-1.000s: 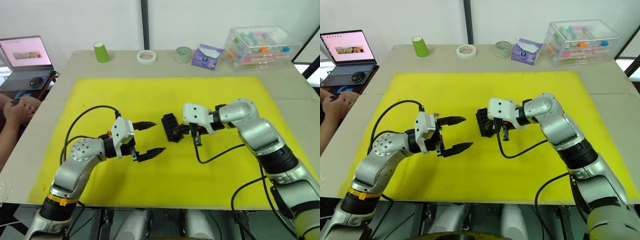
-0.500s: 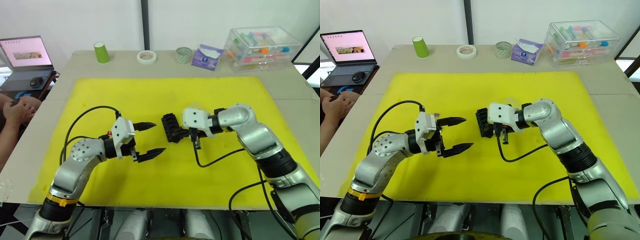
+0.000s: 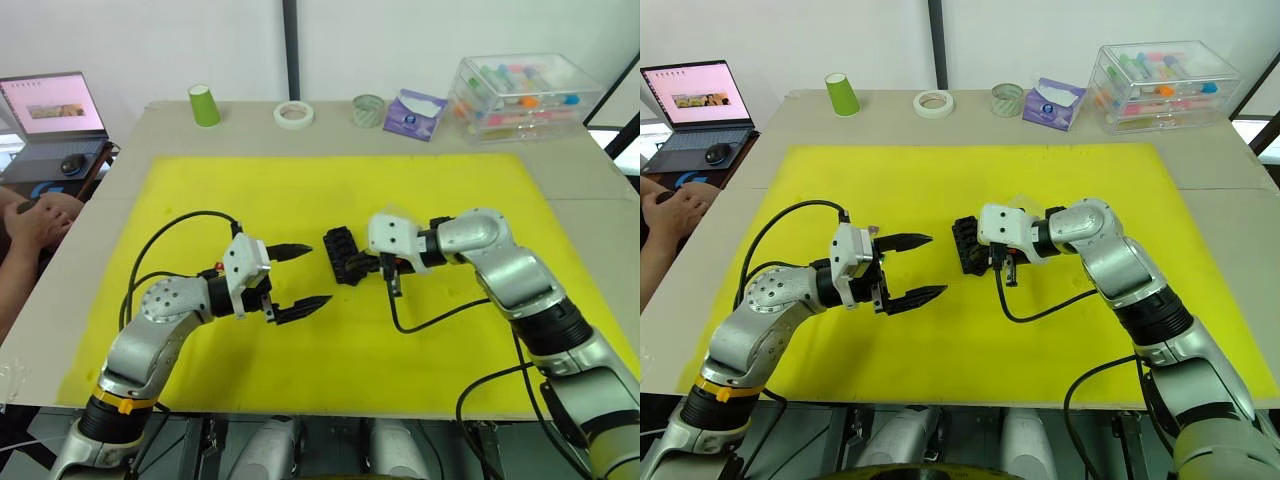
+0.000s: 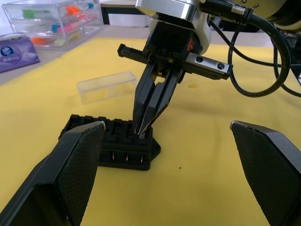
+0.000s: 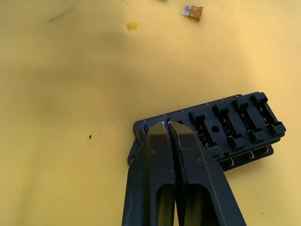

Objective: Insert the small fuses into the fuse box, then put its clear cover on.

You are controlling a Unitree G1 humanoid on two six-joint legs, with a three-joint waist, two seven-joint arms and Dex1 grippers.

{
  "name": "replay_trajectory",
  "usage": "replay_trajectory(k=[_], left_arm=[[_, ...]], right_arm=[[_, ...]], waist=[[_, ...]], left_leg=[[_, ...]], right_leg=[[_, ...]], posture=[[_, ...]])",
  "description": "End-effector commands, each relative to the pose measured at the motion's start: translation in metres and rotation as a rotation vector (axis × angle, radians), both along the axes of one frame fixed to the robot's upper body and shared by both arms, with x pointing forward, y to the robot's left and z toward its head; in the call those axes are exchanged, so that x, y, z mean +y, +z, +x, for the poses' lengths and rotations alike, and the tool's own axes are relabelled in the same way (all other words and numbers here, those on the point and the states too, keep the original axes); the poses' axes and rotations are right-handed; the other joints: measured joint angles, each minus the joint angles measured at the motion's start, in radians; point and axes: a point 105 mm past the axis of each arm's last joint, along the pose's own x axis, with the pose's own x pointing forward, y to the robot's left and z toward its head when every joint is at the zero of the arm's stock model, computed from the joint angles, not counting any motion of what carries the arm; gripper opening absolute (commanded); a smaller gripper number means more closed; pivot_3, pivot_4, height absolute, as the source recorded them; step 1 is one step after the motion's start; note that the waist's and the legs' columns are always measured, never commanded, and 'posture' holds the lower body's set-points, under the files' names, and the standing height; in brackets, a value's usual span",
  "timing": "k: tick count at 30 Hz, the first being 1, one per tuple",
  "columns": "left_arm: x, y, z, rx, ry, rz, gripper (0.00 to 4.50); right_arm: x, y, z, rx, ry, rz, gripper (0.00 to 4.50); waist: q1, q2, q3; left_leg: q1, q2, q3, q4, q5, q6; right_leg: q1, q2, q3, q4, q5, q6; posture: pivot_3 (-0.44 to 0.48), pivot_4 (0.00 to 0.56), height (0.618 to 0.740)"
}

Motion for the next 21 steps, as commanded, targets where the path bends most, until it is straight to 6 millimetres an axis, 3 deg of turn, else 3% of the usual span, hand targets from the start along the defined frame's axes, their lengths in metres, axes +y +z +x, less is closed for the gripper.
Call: replay_trajectory(k=[1,6,9,13,15,19,20,21], left_arm=[[0.011,0.019,-0.009,-0.056,0.003,-0.026,4.5],[0.045,0.026,-0.004,-0.043,0.068,0.032,4.5],[0.082,0.032,0.011,-0.043,0.191,0.077,4.5],[0.135,0.036,0.025,-0.032,0.351,0.14,4.5],[0.152,0.036,0.028,-0.016,0.389,0.17,4.5],[0.208,0.042,0.035,0.028,0.541,0.201,4.5],[0.222,0.041,0.037,0.035,0.583,0.219,4.5],[0.233,0.039,0.039,0.028,0.62,0.239,4.5]], right_arm=[[-0.008,0.033,0.002,-0.063,-0.031,0.134,0.05],[-0.022,0.072,0.0,-0.142,-0.083,0.294,0.05],[-0.038,0.085,-0.001,-0.186,-0.115,0.316,0.66],[-0.074,0.085,0.003,-0.246,-0.215,0.276,2.03],[-0.09,0.082,0.005,-0.268,-0.26,0.245,2.74],[-0.146,0.077,0.01,-0.3,-0.421,0.224,4.2],[-0.161,0.074,0.01,-0.304,-0.459,0.213,4.48],[-0.174,0.069,0.01,-0.312,-0.494,0.199,4.48]], waist=[[-0.001,0.0,0.0],[-0.001,0.001,0.0],[-0.001,0.001,0.0],[0.001,0.001,0.0],[0.001,0.001,0.0],[-0.002,0.002,0.001],[-0.002,0.002,0.001],[-0.003,0.002,0.001]], left_leg=[[0.0,0.0,0.0,0.0,0.0,0.0],[0.0,0.0,0.0,-0.001,0.0,0.0],[0.0,0.0,0.0,-0.001,0.0,0.0],[0.0,0.0,0.0,-0.001,0.0,0.0],[0.0,0.0,0.0,-0.001,0.0,0.0],[0.0,0.0,0.0,-0.001,0.0,0.0],[0.0,0.0,0.0,-0.001,0.0,0.0],[0.0,0.0,0.0,-0.002,0.0,0.0]], right_leg=[[0.0,0.0,0.0,0.0,0.0,0.0],[-0.001,0.0,0.0,0.0,0.0,0.0],[-0.001,0.0,0.0,0.0,0.0,0.0],[-0.001,0.0,0.0,0.0,0.0,0.0],[0.0,0.0,0.0,-0.001,0.0,0.0],[-0.001,0.0,0.0,0.0,0.0,0.0],[-0.001,0.0,0.0,0.0,0.0,0.0],[-0.001,0.0,0.0,0.0,0.0,0.0]], posture=[[0.0,0.15,0.74],[0.0,0.15,0.74],[0.0,0.15,0.74],[0.0,0.15,0.74],[0.0,0.15,0.74],[0.0,0.15,0.74],[0.0,0.15,0.74],[0.0,0.15,0.74]])
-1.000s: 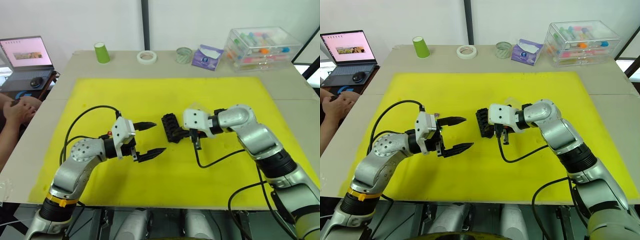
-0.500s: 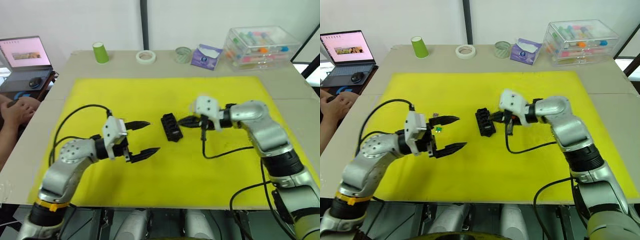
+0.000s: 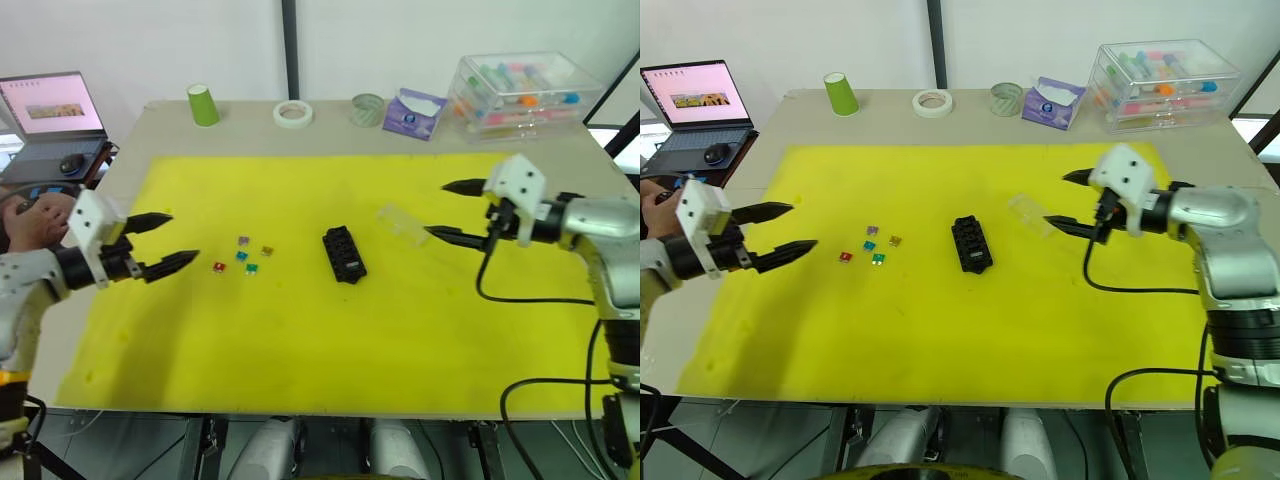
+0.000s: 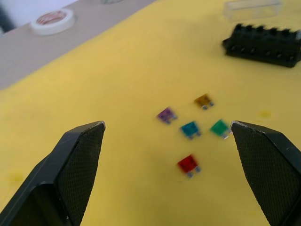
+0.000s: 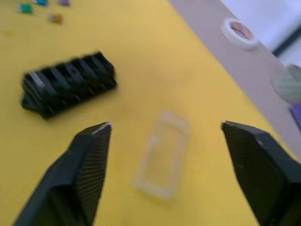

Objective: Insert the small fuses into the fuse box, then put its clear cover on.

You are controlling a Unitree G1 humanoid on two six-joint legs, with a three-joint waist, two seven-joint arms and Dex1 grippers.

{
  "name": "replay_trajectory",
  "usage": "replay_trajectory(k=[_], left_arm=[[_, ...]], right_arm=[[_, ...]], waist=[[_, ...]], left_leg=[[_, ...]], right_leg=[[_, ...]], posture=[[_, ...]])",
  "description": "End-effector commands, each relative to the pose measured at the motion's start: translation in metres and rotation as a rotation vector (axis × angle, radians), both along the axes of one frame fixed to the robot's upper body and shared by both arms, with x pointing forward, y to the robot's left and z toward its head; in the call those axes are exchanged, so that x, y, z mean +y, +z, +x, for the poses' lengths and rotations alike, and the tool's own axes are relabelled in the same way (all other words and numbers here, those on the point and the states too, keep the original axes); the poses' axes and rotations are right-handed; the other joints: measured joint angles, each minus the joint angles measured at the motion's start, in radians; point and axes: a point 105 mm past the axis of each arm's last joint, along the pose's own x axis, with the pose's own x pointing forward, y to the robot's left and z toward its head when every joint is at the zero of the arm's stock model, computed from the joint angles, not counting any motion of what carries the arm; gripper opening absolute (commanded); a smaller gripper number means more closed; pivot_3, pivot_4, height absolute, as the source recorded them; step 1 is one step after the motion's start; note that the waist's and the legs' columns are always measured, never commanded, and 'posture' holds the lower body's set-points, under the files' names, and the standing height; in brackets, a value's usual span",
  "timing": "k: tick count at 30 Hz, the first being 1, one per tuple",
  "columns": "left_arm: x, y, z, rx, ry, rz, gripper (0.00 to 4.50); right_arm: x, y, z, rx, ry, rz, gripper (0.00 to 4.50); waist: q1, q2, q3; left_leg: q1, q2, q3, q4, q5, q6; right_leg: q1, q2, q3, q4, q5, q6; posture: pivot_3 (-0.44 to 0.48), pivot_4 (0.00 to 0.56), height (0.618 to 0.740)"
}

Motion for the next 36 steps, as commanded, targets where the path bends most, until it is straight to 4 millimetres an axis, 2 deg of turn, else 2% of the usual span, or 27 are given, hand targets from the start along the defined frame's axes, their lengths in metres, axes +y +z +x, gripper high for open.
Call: replay_trajectory(k=[1,6,9,12,18,20,23,26,29,31,33,35,36], left_arm=[[0.044,0.012,0.003,-0.052,0.132,0.06,4.5],[0.06,0.005,0.009,-0.052,0.176,0.067,4.5],[0.062,0.003,0.011,-0.048,0.183,0.067,4.5],[0.056,0.002,0.016,-0.034,0.163,0.054,4.5],[0.052,0.002,0.019,-0.033,0.167,0.04,4.5],[0.053,0.007,0.022,-0.056,0.209,-0.008,4.5],[0.054,0.021,0.022,-0.09,0.273,-0.137,4.5],[0.052,0.015,0.016,0.071,0.299,-0.312,4.5],[0.044,0.017,0.006,0.181,0.26,-0.469,4.5],[0.041,0.018,0.001,0.214,0.25,-0.505,4.5],[0.041,0.02,-0.012,0.433,0.224,-0.708,4.5],[0.032,0.019,-0.029,0.681,0.18,-0.809,4.5],[0.029,0.017,-0.033,0.763,0.181,-0.839,4.5]], right_arm=[[-0.046,0.005,-0.002,-0.076,-0.124,-0.035,4.48],[-0.063,-0.013,-0.004,-0.07,-0.182,-0.035,4.48],[-0.065,-0.017,-0.004,-0.067,-0.194,-0.032,4.48],[-0.069,-0.018,-0.004,-0.073,-0.211,-0.041,4.48],[-0.064,-0.011,-0.002,-0.081,-0.204,-0.031,4.48],[-0.053,-0.006,0.0,-0.065,-0.179,0.003,4.48],[-0.015,0.006,0.002,-0.061,-0.063,0.069,4.48],[0.037,0.006,0.0,-0.054,0.109,0.084,4.48],[0.075,0.014,-0.005,-0.05,0.233,0.135,4.48],[0.088,0.017,-0.009,-0.039,0.281,0.157,4.48],[0.151,0.023,-0.038,0.0,0.523,0.18,4.48],[0.187,0.025,-0.063,0.023,0.683,0.175,4.48],[0.193,0.025,-0.068,0.033,0.712,0.178,4.48]], waist=[[0.0,0.0,0.0],[-0.007,0.001,0.0],[-0.018,0.001,0.001],[-0.021,0.001,0.0],[-0.025,0.001,0.0],[-0.025,0.001,0.001],[-0.029,0.001,0.001],[-0.033,0.001,0.001],[-0.033,0.001,0.001],[-0.027,0.001,0.001],[-0.025,0.0,0.001],[-0.034,-0.001,0.001],[-0.039,-0.001,0.001]], left_leg=[[0.0,0.0,0.0,0.0,0.0,0.0],[0.0,0.0,0.0,0.0,0.0,0.0],[0.0,0.0,0.0,0.0,0.0,0.0],[0.0,0.0,0.0,-0.001,0.0,0.0],[0.0,0.0,0.0,-0.001,0.0,0.0],[0.0,0.0,0.0,-0.001,0.0,0.0],[0.0,0.0,0.0,-0.001,0.0,0.0],[0.0,0.001,-0.001,-0.001,0.0,0.0],[0.0,0.001,-0.001,-0.001,0.0,0.0],[0.0,0.001,-0.001,0.0,0.0,0.0],[-0.001,0.0,-0.002,0.001,0.0,0.0],[-0.001,0.001,-0.003,0.001,0.0,-0.001],[-0.001,0.001,-0.004,0.0,0.0,-0.001]], right_leg=[[0.0,0.0,0.0,0.0,0.0,0.0],[0.0,0.0,0.0,0.001,0.0,0.0],[0.0,0.0,0.0,0.001,0.0,0.0],[0.0,0.0,0.0,0.001,0.0,0.0],[-0.001,0.0,0.0,0.001,0.0,0.0],[-0.001,0.0,0.0,0.001,0.0,0.0],[-0.001,0.0,0.0,0.001,0.0,0.0],[-0.001,0.001,0.0,0.001,0.0,0.0],[-0.001,0.001,0.0,0.001,0.0,0.0],[-0.001,0.0,0.0,0.001,0.0,0.0],[0.0,0.0,0.0,0.001,0.0,0.0],[-0.002,0.002,0.0,0.003,0.0,0.0],[-0.002,0.002,0.0,0.004,0.0,0.0]], posture=[[0.0,0.15,0.74],[0.0,0.15,0.74],[0.0,0.15,0.74],[0.0,0.15,0.74],[0.0,0.15,0.74],[0.0,0.15,0.74],[0.0,0.15,0.74],[0.0,0.15,0.74],[0.0,0.15,0.74],[0.0,0.15,0.74],[0.0,0.15,0.74],[0.0,0.15,0.74],[0.0,0.15,0.74]])
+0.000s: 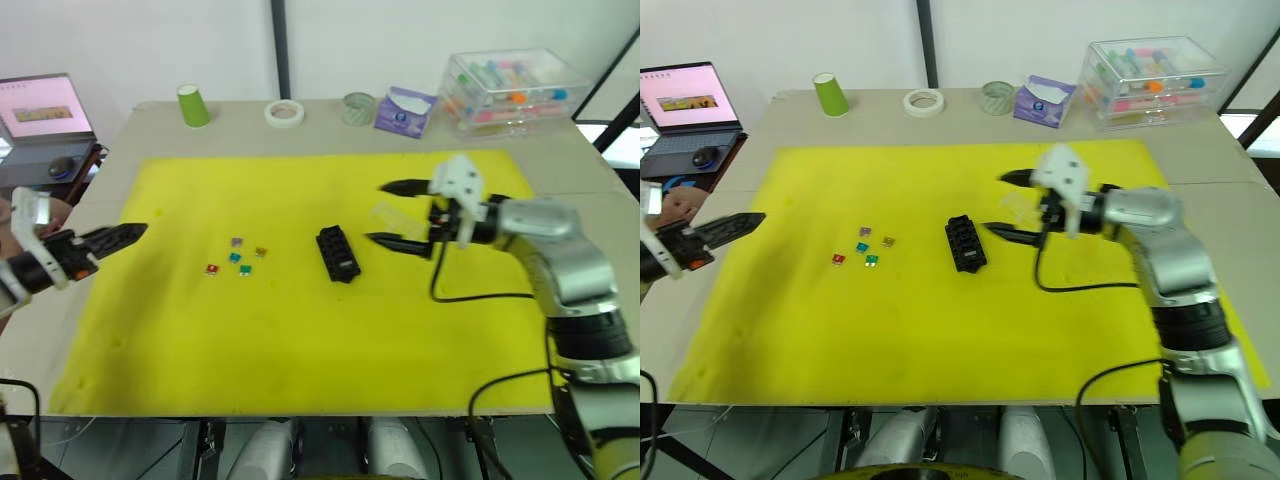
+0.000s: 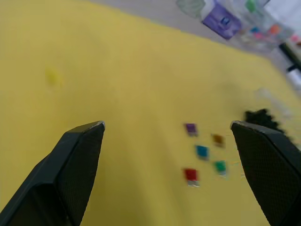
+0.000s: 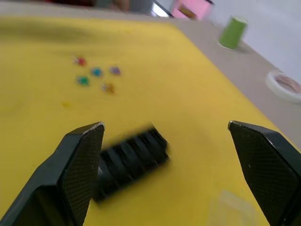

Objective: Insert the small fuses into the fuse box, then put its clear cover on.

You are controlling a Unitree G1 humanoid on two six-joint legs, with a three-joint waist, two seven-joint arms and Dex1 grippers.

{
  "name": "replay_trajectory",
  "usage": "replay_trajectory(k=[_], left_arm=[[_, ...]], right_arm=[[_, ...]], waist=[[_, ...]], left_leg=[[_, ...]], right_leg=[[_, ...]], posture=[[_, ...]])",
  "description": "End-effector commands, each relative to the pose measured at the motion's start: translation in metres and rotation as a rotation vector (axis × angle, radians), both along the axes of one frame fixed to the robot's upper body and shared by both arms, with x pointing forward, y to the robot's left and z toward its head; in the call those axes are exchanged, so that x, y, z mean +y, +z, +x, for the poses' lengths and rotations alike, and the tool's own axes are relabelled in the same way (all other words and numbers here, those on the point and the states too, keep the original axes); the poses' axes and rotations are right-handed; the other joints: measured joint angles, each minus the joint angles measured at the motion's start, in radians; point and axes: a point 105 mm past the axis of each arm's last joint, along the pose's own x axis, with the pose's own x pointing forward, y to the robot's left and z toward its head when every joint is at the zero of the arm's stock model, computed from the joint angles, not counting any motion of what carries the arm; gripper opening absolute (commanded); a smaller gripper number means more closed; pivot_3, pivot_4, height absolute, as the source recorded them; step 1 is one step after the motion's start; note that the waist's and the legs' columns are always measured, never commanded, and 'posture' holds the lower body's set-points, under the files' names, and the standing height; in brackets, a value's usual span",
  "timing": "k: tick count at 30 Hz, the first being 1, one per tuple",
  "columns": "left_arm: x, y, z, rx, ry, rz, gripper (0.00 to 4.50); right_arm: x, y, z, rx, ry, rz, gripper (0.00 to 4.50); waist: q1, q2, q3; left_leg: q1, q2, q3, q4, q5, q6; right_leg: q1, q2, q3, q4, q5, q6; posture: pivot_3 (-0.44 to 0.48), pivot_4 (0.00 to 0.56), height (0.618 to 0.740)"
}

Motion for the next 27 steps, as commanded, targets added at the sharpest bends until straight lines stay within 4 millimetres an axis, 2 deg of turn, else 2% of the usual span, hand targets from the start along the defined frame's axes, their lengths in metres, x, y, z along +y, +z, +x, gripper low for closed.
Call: replay_trajectory(k=[1,3,6,9,11,18,27], left_arm=[[-0.013,0.016,-0.02,0.19,-0.101,-0.207,4.5],[-0.015,0.017,-0.019,0.232,-0.117,-0.289,4.5],[-0.018,0.013,-0.017,0.267,-0.124,-0.3,4.5],[-0.03,-0.013,-0.008,0.324,-0.152,-0.256,4.5],[-0.036,-0.018,0.0,0.317,-0.166,-0.259,4.5],[-0.049,-0.036,0.013,0.348,-0.203,-0.265,4.5],[-0.062,-0.047,0.028,0.382,-0.212,-0.289,4.5]], right_arm=[[0.036,0.011,-0.033,-0.016,0.186,0.002,4.48],[0.04,0.012,-0.035,0.005,0.198,0.01,4.48],[0.042,0.009,-0.035,0.031,0.203,0.009,4.48],[0.051,0.002,-0.029,0.026,0.207,-0.004,4.48],[0.054,0.004,-0.027,0.017,0.202,0.001,4.48],[0.048,0.003,-0.024,0.01,0.163,-0.02,4.48],[0.04,0.008,-0.022,0.023,0.113,-0.015,4.48]], waist=[[-0.004,0.0,0.0],[0.003,-0.001,0.0],[0.01,-0.002,-0.001],[0.01,-0.002,-0.001],[0.006,-0.002,-0.001],[-0.009,-0.003,-0.002],[-0.021,-0.003,-0.002]], left_leg=[[0.0,0.0,0.0,0.0,0.0,0.0],[0.001,-0.005,-0.003,0.001,0.0,0.0],[0.001,-0.006,-0.003,0.003,0.0,0.001],[0.001,-0.006,-0.003,0.002,0.0,0.0],[0.001,-0.005,-0.003,0.002,0.0,0.0],[0.0,-0.005,-0.002,0.001,0.0,0.0],[0.0,-0.005,-0.003,0.001,0.0,0.0]], right_leg=[[-0.001,0.0,0.0,0.003,0.0,0.0],[-0.003,-0.002,-0.001,0.011,0.0,0.0],[-0.004,-0.002,0.0,0.011,0.0,0.0],[-0.003,-0.002,0.0,0.011,0.0,0.0],[-0.003,-0.002,0.0,0.011,0.0,0.0],[-0.005,-0.002,0.0,0.011,0.0,0.0],[-0.005,-0.003,0.0,0.012,0.0,0.0]], posture=[[0.0,0.15,0.74],[0.0,0.15,0.74],[0.0,0.15,0.74],[0.0,0.15,0.74],[0.0,0.15,0.74],[0.0,0.15,0.74],[0.0,0.15,0.74]])
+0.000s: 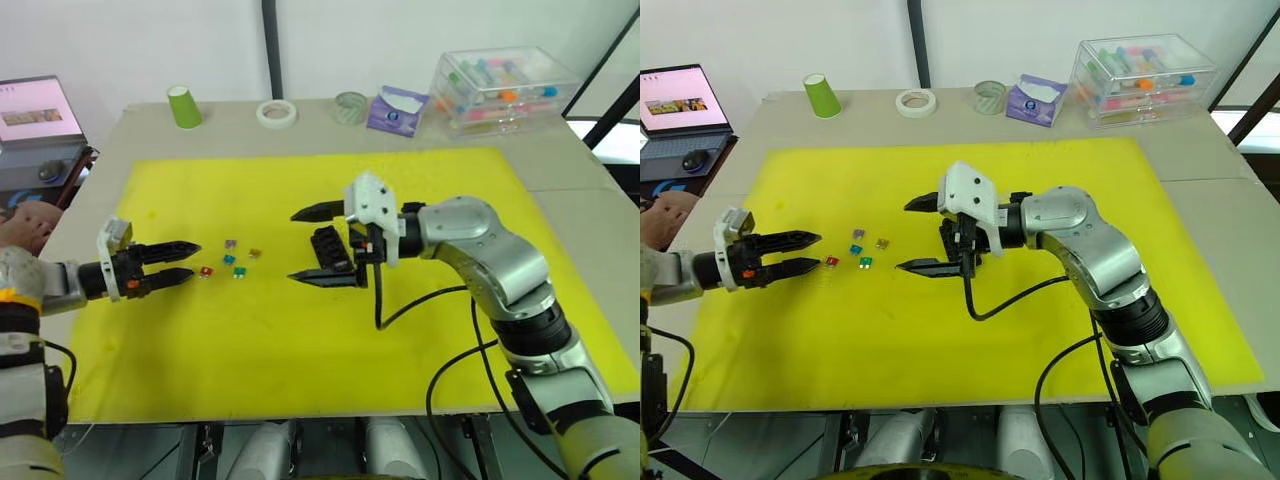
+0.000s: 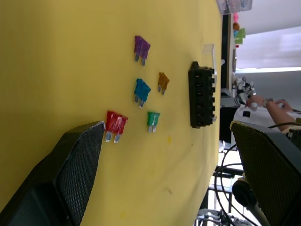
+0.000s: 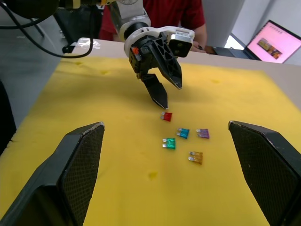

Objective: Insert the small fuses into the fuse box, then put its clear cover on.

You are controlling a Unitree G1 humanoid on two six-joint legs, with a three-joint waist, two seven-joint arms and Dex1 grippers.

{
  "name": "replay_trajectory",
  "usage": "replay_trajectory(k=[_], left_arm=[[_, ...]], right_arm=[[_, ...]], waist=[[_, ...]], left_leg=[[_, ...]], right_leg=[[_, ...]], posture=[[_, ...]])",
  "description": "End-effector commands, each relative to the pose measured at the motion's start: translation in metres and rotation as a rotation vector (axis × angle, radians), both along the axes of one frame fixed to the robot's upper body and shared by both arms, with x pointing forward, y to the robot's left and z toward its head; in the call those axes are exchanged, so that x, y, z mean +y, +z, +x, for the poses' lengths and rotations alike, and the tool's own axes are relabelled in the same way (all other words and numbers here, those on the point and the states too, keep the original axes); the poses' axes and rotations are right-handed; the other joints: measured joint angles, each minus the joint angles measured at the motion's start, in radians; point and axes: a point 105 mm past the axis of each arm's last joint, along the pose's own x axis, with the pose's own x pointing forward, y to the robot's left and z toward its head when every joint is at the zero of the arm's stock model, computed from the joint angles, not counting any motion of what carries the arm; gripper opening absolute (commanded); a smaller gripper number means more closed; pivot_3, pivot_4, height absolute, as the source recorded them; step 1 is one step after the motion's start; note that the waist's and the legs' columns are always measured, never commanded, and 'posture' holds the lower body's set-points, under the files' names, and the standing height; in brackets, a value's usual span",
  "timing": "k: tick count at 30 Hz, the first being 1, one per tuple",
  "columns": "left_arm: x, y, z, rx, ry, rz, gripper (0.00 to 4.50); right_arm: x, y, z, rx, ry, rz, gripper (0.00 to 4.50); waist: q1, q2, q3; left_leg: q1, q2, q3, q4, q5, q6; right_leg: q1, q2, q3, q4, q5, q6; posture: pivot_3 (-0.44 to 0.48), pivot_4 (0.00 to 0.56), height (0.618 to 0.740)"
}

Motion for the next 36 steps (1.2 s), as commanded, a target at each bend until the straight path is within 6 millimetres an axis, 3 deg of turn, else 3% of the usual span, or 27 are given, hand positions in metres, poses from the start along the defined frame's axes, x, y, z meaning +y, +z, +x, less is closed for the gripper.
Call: replay_trajectory(k=[1,21,29,32,36], left_arm=[[-0.001,0.004,0.004,-0.01,-0.003,0.003,4.5],[-0.014,-0.008,0.001,0.04,-0.065,0.012,4.5],[-0.009,-0.015,0.005,0.013,-0.033,0.043,4.5],[-0.009,-0.018,0.004,0.027,-0.033,0.047,3.99],[-0.007,-0.026,0.002,0.053,-0.028,0.071,2.62]], right_arm=[[0.0,0.013,-0.006,-0.042,0.011,0.026,4.48],[-0.003,0.016,-0.002,-0.038,-0.019,0.032,4.48],[-0.002,0.015,-0.003,-0.038,-0.019,0.031,4.48],[-0.002,0.014,-0.004,-0.038,-0.019,0.029,4.5],[-0.002,0.015,-0.003,-0.037,-0.023,0.035,4.5]], waist=[[0.0,0.0,0.0],[0.002,0.0,0.0],[0.005,0.0,0.0],[0.004,0.0,0.0],[0.002,0.0,0.0]], left_leg=[[0.0,0.0,0.0,0.0,0.0,0.0],[0.0,0.0,0.0,0.0,0.0,0.0],[0.0,0.0,0.0,0.0,0.0,0.0],[0.0,0.0,0.0,0.0,0.0,0.0],[0.0,0.0,0.0,0.0,0.0,0.0]], right_leg=[[0.0,0.0,0.0,0.0,0.0,0.0],[0.0,0.0,0.0,0.001,0.0,0.0],[0.001,0.0,0.0,0.0,0.0,0.0],[0.001,0.0,0.0,0.0,0.0,0.0],[0.0,0.0,0.0,0.001,0.0,0.0]], posture=[[0.0,0.15,0.74],[0.0,0.15,0.74],[0.0,0.15,0.74],[0.0,0.15,0.74],[0.0,0.15,0.74]])
